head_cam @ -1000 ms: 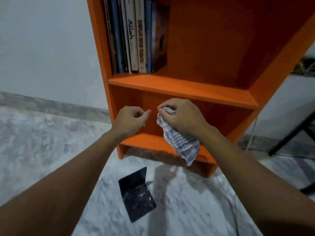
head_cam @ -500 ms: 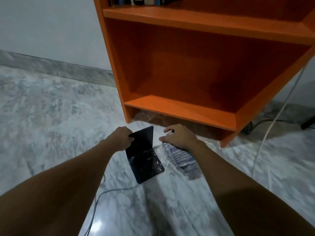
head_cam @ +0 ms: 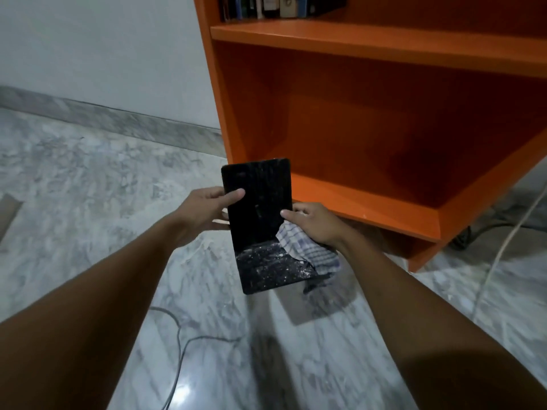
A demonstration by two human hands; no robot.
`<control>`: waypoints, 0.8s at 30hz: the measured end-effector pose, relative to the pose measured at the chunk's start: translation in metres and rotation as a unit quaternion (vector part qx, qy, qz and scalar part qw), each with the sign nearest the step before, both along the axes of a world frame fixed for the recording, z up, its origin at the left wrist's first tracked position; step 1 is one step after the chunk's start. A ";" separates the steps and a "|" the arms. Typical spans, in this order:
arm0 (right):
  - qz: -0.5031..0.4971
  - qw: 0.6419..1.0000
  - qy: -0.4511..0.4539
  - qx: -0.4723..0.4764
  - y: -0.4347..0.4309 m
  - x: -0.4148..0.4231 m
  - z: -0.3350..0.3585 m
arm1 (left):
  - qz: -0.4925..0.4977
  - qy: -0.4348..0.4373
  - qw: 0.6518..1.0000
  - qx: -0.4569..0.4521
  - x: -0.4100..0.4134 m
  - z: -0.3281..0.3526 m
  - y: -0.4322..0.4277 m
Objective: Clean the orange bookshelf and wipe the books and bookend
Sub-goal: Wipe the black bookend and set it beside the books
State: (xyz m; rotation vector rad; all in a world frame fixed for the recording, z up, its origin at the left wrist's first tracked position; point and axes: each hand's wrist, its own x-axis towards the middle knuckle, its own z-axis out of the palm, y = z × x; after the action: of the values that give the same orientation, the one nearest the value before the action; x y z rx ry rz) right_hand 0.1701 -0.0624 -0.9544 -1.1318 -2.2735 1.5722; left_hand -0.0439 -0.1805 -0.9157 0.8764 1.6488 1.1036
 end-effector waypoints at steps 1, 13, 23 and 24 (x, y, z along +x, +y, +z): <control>-0.010 1.000 0.015 0.003 0.002 -0.002 0.008 | -0.003 -0.004 1.000 -0.012 0.001 -0.004 -0.003; -0.147 0.984 0.051 0.092 0.002 0.000 0.021 | 0.020 0.155 0.984 0.080 0.001 -0.003 0.019; -0.164 0.983 0.075 0.031 -0.036 -0.042 -0.004 | 0.090 0.185 0.963 0.175 0.018 -0.015 0.009; -0.148 0.986 0.074 0.025 -0.041 -0.045 -0.010 | 0.094 0.189 0.961 0.179 0.019 -0.015 0.008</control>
State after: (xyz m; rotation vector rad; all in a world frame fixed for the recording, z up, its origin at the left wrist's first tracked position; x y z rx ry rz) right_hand 0.1255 -0.1031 -0.9646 -1.2291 -1.9353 1.4247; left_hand -0.0246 -0.1725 -0.9306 1.2441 1.9053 1.4665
